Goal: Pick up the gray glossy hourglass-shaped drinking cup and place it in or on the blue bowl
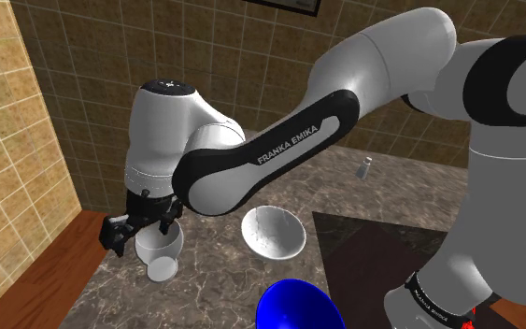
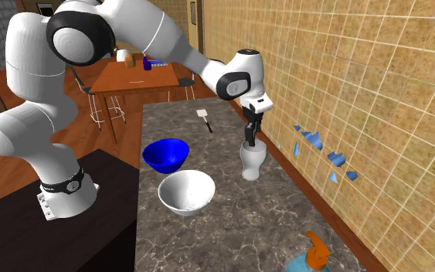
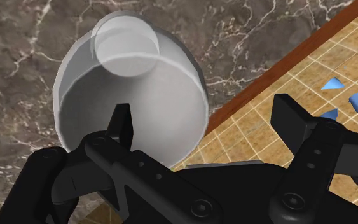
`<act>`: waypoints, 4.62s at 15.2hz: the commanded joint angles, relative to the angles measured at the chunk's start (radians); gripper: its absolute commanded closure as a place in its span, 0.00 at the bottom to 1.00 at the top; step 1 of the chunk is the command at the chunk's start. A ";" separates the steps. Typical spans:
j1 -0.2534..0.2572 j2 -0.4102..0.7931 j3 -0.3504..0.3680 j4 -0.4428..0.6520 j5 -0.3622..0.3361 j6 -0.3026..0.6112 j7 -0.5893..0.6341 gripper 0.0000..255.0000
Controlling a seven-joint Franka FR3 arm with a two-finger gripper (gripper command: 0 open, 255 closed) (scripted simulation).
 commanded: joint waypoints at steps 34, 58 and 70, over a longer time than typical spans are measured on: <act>0.009 -0.001 0.006 0.050 0.007 -0.050 -0.001 1.00; -0.027 -0.156 0.060 0.143 0.102 -0.283 -0.044 1.00; -0.072 -0.687 0.107 -0.376 0.432 -0.214 -0.153 1.00</act>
